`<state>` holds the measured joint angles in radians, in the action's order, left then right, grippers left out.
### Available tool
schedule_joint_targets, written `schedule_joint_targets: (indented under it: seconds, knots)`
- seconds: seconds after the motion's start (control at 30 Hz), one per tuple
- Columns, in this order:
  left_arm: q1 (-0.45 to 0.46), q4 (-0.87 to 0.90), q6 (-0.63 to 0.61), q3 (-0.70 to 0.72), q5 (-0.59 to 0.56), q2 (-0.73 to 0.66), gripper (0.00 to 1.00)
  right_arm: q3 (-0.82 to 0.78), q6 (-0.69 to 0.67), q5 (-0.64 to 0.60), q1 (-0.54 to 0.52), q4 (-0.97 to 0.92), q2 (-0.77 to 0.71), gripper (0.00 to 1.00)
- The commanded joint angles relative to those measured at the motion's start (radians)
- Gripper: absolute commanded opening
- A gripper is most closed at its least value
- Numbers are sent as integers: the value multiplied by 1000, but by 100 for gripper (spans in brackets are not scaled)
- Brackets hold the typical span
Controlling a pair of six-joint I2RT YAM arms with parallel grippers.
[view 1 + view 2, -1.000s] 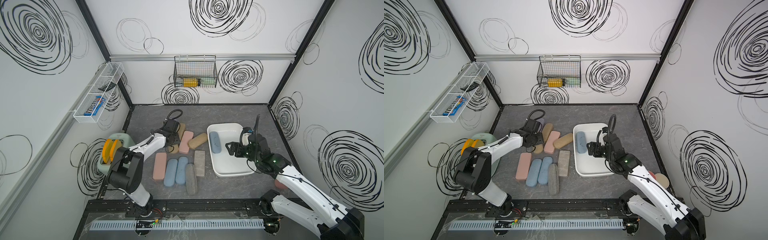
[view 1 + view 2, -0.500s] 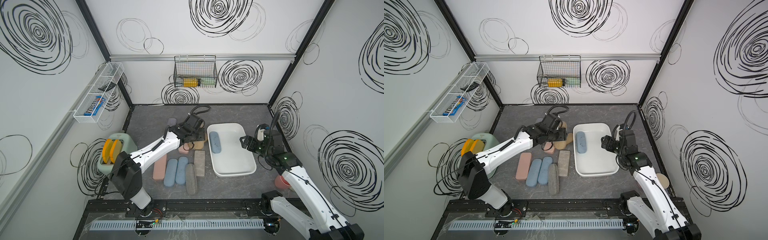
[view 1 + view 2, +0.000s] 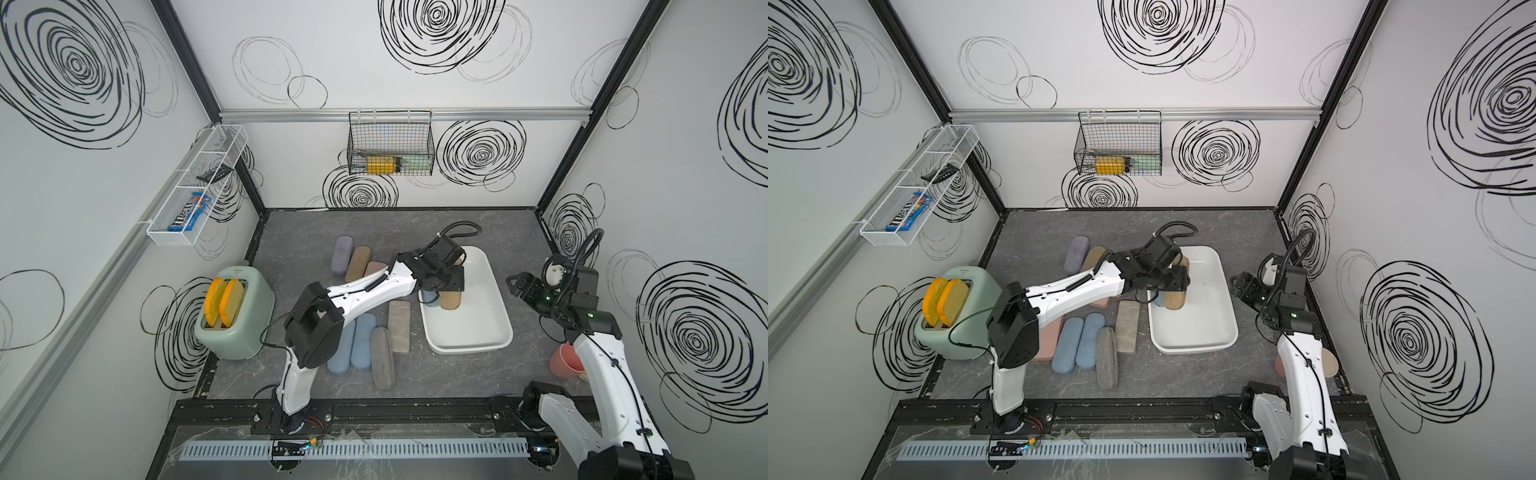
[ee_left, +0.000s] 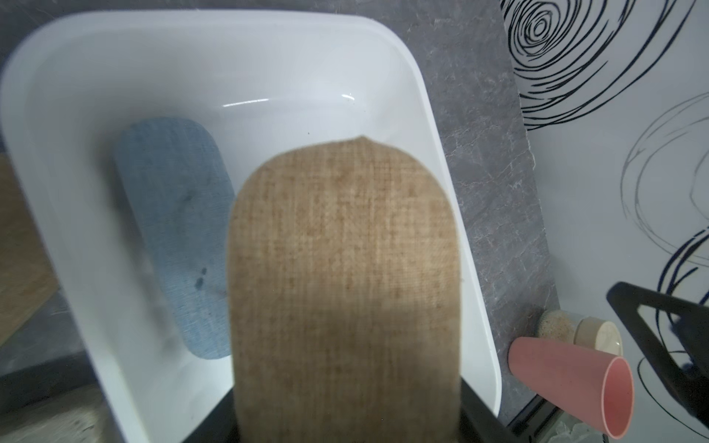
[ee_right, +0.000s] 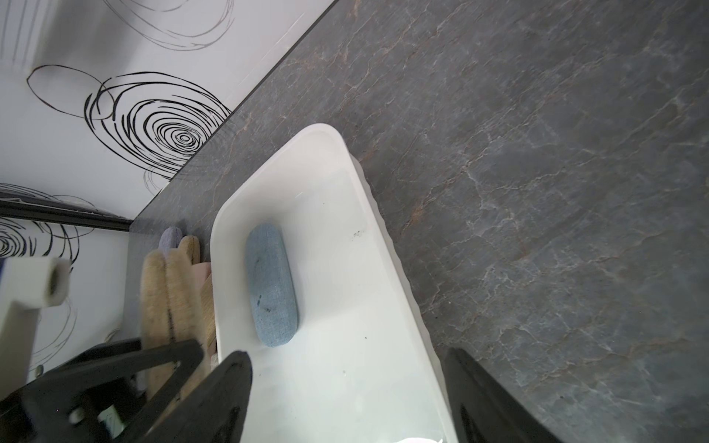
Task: Put the glasses cases into the storage boxes
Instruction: Place the glasses case in the storage box.
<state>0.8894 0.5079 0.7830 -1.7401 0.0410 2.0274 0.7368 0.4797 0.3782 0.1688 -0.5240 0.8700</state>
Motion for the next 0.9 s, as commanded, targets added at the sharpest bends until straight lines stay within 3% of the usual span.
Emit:
schedule_joint_targets:
  seconds: [0.0, 0.33, 0.87]
  knots:
    - [-3, -43, 47, -102, 39, 82, 65, -5, -13, 60, 6, -26, -6, 83]
    - [-34, -67, 94, -243, 43, 265, 65, -47, 54, 126, 5, -23, -49, 82]
    - [-82, -9, 73, -334, -18, 384, 68, -71, 76, 170, 3, -15, -54, 82]
